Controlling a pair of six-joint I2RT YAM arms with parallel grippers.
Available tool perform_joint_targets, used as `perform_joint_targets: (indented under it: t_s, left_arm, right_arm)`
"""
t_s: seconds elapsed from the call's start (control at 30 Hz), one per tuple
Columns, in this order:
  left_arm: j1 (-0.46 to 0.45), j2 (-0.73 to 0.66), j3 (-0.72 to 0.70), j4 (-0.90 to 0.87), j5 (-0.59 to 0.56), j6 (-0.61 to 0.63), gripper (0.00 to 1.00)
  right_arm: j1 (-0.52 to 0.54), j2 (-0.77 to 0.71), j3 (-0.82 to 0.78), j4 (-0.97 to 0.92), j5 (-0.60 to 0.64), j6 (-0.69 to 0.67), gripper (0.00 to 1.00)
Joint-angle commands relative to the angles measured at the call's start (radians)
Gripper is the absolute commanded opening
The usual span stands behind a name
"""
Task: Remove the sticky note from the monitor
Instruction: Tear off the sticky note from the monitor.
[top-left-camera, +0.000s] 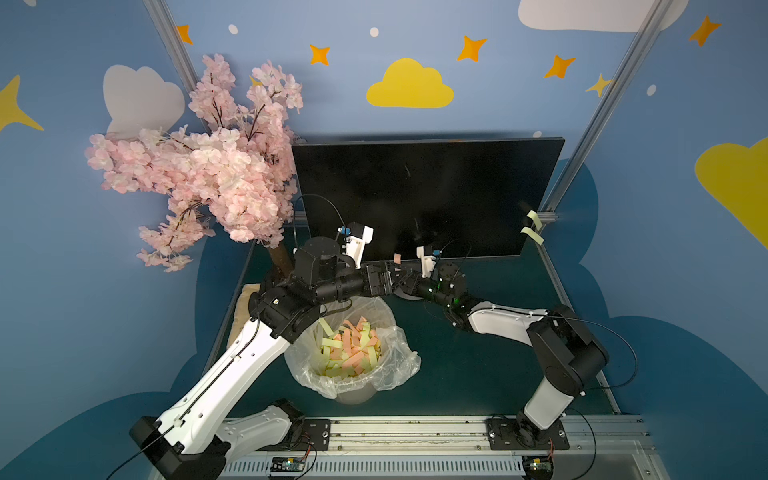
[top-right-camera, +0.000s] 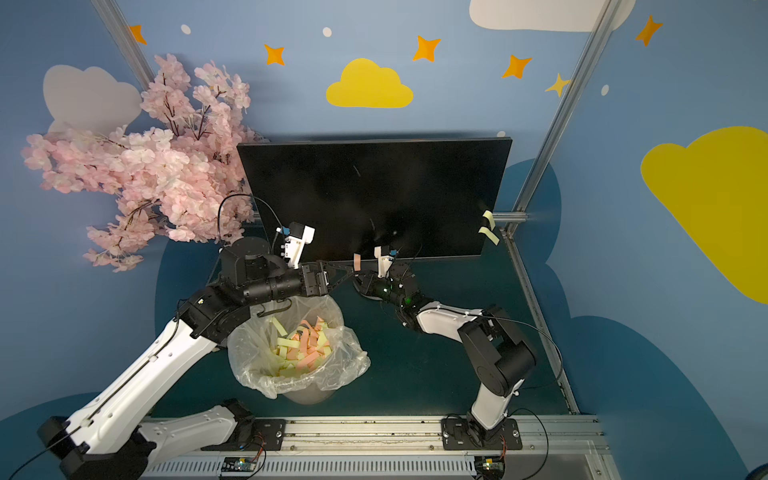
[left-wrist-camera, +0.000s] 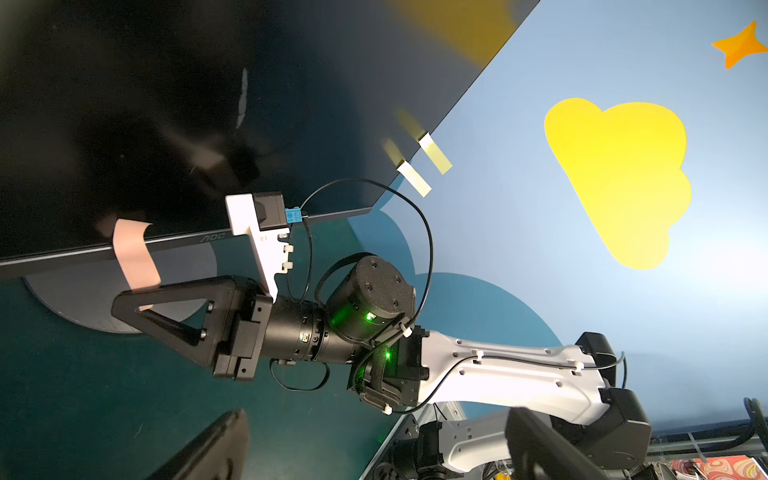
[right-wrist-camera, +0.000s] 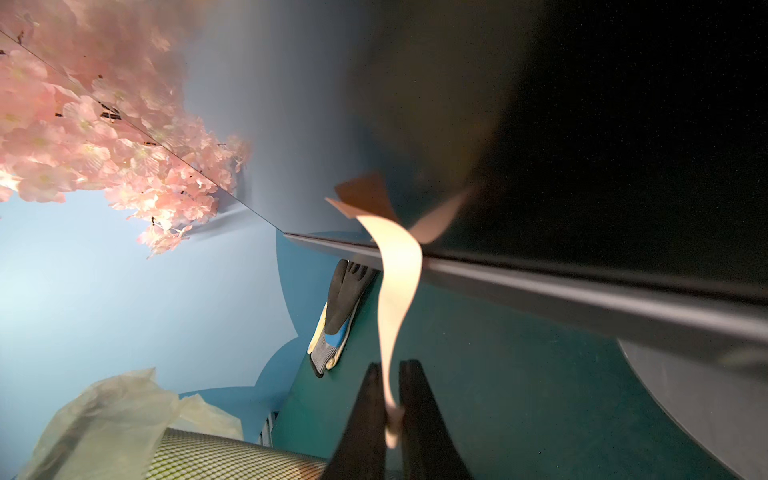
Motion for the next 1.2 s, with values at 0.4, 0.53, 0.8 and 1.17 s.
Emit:
perform_joint_targets:
  t_s: [0.4, 0.53, 0.8, 1.17]
  left_arm:
    - [-0.003, -0.046, -0.004, 0.006, -0.002, 0.011, 1.0]
    - [-0.002, -0.069, -0.012, -0.002, -0.011, 0.017, 1.0]
    - [-0.002, -0.133, -0.053, -0.021, -0.03, 0.017, 1.0]
    - [0.0, -0.249, -0.088, -0.111, -0.086, 0.041, 1.0]
  right_arm:
    - [-0.009, -0.083, -0.009, -0.143, -0.025, -0.027, 0.0]
    - [0.0, -0.123, -0.008, -0.213, -0.031, -0.05, 0.0]
    - [0.017, -0.222, -0.008, -0.345, -0.036, -0.091, 0.0]
    - [0.038, -0.413, 0.059, -0.635, -0.021, -0.198, 0.0]
